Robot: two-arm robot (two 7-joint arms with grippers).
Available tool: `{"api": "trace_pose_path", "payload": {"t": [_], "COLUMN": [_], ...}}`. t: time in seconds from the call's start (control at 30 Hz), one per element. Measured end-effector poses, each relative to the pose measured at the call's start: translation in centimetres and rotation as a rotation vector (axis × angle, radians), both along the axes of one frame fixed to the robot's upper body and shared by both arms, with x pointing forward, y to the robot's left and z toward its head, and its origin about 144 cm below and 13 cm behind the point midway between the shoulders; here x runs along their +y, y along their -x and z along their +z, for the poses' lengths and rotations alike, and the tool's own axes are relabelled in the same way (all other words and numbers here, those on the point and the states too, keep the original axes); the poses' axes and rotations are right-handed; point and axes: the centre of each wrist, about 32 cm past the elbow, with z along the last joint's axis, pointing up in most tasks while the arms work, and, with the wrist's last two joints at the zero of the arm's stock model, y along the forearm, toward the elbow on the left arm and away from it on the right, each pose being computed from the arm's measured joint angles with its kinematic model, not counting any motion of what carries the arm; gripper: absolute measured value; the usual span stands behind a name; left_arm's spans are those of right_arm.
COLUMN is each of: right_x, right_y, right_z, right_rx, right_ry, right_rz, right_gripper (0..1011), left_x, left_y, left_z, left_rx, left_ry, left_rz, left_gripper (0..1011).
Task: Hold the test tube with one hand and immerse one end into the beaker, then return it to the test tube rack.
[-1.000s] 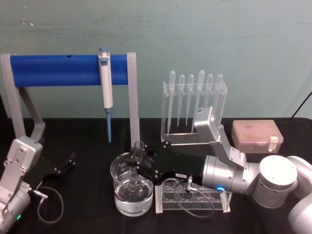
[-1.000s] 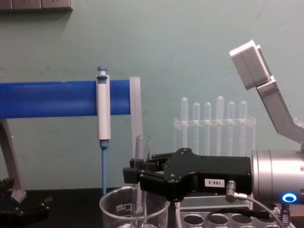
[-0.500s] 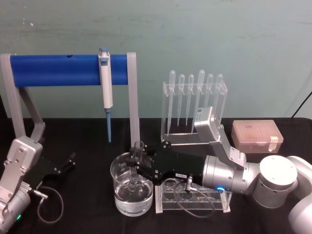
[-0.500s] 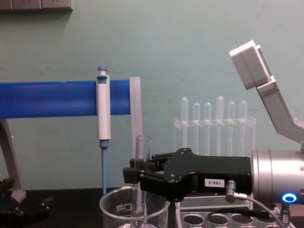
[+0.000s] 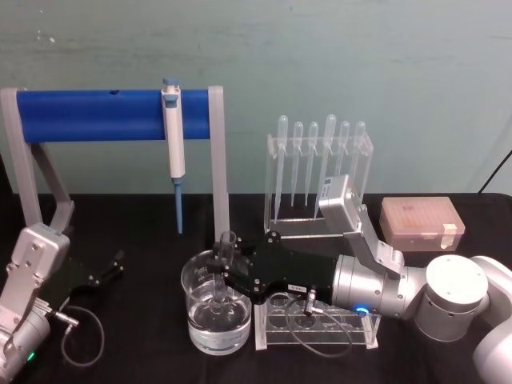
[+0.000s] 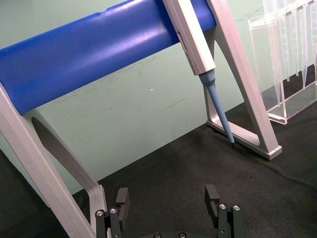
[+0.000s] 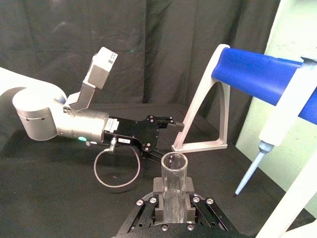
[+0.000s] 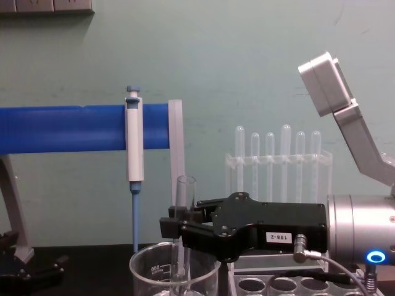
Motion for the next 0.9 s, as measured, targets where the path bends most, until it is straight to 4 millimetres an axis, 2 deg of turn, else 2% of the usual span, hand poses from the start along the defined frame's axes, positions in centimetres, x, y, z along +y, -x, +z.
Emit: {"api": "trace_pose_path", "payload": {"t": [0.9], "right_x": [0.00], "right_y": [0.00], "right_z": [0.00], "right_rx": [0.000], "right_ry": [0.000], "right_rz": [0.000], "right_gripper": [225], "left_x": [0.00], "left_y": [0.00], "left_z": [0.00], "left_rx": [0.000], "left_ry": [0.000], "left_rz": [0.000], "left_gripper": [1000]}}
